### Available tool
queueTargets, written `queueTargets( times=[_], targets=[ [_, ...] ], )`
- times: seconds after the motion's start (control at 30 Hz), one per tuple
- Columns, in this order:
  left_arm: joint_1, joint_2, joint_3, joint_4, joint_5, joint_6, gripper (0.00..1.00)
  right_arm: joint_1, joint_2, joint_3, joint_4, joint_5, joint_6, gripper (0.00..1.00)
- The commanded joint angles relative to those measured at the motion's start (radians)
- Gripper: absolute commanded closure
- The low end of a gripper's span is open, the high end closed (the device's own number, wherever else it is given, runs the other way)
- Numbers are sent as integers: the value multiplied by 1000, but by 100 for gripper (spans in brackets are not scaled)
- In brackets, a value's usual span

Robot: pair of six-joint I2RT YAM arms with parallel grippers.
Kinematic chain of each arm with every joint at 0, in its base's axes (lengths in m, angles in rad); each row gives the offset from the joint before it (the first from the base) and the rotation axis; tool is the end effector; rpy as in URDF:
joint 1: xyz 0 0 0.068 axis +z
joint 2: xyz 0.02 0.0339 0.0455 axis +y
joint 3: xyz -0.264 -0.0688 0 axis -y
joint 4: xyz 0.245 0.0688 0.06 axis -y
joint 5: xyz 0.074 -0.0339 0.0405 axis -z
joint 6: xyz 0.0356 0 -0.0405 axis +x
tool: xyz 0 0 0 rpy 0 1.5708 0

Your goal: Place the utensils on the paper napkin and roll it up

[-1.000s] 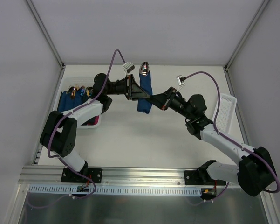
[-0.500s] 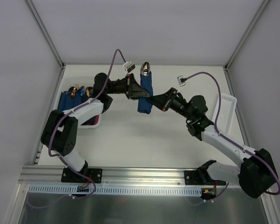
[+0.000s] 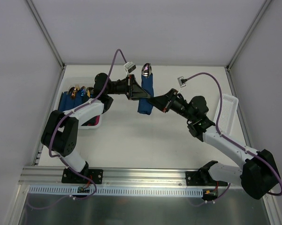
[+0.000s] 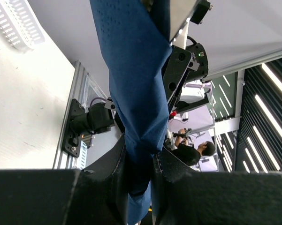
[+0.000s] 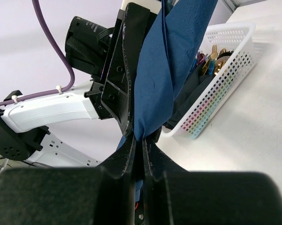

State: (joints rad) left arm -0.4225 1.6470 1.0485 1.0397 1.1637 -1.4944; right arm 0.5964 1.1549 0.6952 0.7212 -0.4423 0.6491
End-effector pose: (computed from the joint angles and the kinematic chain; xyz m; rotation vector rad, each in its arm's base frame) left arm 0.3113 -0.1758 0.3259 0.4866 1.7709 -2.1271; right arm 0.2083 0.1598 0.3275 -0.3746 1.4161 1.3249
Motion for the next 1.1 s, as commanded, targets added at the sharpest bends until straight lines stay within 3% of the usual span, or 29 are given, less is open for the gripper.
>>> queueTargets(
  times=[0.0,0.07,0.13,0.2,0.3,0.57,0.67,0.7,0.77,0.87,1.03,1.07],
  targets=[
    [27,-44,11,42,-18,28,100,20,-43,21,-28,-26,-68,92],
    [34,-44,13,54,-18,19,100,22,-53,14,-37,-29,-75,92],
    [36,-46,18,60,-15,17,100,22,-55,10,-43,-32,-75,82],
    [39,-49,21,52,-12,29,100,23,-63,4,-46,-32,-74,63],
    [44,-61,16,16,-6,65,100,23,-83,-3,-65,-15,-81,52],
    [54,-114,7,-160,14,259,100,20,-101,21,-127,-18,-111,40],
    [62,-154,33,-318,30,360,100,13,-110,23,-149,-13,-115,34],
    [65,-179,54,-376,33,460,100,11,-115,21,-164,-12,-117,31],
    [71,-206,91,-631,42,602,100,-4,-130,21,-186,-10,-123,30],
    [97,-266,171,-1015,36,1014,100,-30,-158,23,-251,-13,-137,25],
    [258,-294,271,-1468,47,1331,100,-64,-187,35,-334,-32,-170,20],
    [286,-291,289,-1626,38,1450,100,-70,-188,36,-354,-32,-177,20]
  ],
)
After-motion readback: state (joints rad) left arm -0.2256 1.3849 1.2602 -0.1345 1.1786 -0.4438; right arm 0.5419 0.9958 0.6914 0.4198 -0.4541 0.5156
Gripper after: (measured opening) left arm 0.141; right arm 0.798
